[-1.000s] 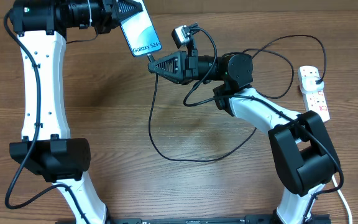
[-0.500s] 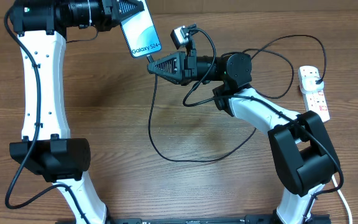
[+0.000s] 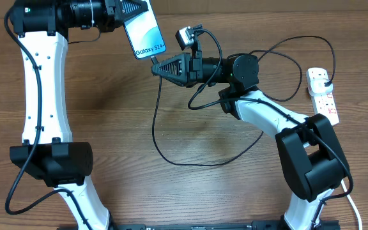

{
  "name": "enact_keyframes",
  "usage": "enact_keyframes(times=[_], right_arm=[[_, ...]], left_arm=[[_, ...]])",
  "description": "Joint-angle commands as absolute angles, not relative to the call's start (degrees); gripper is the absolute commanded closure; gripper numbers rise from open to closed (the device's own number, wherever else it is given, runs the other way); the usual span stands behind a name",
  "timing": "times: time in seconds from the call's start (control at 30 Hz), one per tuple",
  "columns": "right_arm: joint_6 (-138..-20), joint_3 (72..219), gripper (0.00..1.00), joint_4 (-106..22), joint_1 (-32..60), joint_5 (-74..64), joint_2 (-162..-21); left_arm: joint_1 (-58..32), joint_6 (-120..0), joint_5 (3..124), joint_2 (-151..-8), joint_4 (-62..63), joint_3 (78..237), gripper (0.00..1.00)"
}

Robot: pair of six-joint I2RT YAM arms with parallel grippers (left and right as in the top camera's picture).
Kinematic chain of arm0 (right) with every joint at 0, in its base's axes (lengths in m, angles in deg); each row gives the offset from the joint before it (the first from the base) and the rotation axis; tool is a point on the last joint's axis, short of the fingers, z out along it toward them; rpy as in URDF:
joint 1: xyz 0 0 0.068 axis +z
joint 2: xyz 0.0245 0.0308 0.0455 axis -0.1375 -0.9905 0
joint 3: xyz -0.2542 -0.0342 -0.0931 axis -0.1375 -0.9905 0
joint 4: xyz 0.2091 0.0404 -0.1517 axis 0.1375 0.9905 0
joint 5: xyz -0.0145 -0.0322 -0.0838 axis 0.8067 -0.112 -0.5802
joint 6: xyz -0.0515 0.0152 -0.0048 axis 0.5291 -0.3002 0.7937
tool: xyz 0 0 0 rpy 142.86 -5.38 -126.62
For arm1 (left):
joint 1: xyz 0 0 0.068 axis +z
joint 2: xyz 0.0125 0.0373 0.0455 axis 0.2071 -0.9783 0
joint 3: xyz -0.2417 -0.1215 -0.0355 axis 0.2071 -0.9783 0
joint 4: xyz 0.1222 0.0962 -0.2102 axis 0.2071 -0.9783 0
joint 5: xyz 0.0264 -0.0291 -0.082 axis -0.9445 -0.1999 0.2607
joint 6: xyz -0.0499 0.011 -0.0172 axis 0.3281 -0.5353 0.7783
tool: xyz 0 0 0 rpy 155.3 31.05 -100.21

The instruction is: Plug charger to phone and switch on socket

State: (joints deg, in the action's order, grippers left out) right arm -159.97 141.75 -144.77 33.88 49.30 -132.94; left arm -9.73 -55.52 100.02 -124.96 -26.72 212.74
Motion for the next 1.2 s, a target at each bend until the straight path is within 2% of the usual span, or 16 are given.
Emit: enact_keyframes(times=[0.0, 0.77, 0.83, 0.87, 0.9, 0.97, 1.03, 1.07, 1.17], right_arm=[[-159.5, 143.5, 0.96, -144.6, 32.6, 38.1, -132.9], [-159.7, 143.5, 0.96, -144.6, 32.7, 32.5, -132.9], [-159.6, 143.5, 0.78, -144.6, 32.7, 33.5, -132.9], [-159.6, 143.5, 0.63, -144.6, 32.7, 34.4, -132.9], [-159.6, 143.5, 0.43, -144.6, 32.7, 35.5, -132.9], [-159.6, 143.5, 0.18, -144.6, 32.7, 38.4, -132.9], [-159.4, 143.5, 0.04, -144.6, 32.5, 40.3, -132.9], [-159.4, 143.5, 0.00, -144.6, 32.4, 41.2, -132.9], [-159.4, 143.5, 0.00, -144.7, 32.0, 42.6, -132.9]], left_arm=[[-11.2, -53.8, 104.7, -124.0, -28.1, 213.1, 0.96], [-11.2, -52.7, 104.7, -124.0, -28.0, 213.1, 0.96], [-11.2, -52.7, 104.5, -124.0, -27.9, 213.1, 0.96], [-10.9, -52.7, 104.2, -124.0, -27.7, 213.1, 0.96], [-10.5, -52.7, 103.7, -124.0, -27.5, 213.1, 0.96], [-9.5, -52.5, 103.3, -124.0, -27.2, 213.1, 0.96], [-8.4, -52.5, 103.1, -124.0, -27.2, 213.1, 0.96], [-7.7, -52.5, 103.1, -124.0, -27.2, 213.1, 0.96], [-5.0, -52.5, 102.7, -124.0, -28.0, 213.1, 0.96]])
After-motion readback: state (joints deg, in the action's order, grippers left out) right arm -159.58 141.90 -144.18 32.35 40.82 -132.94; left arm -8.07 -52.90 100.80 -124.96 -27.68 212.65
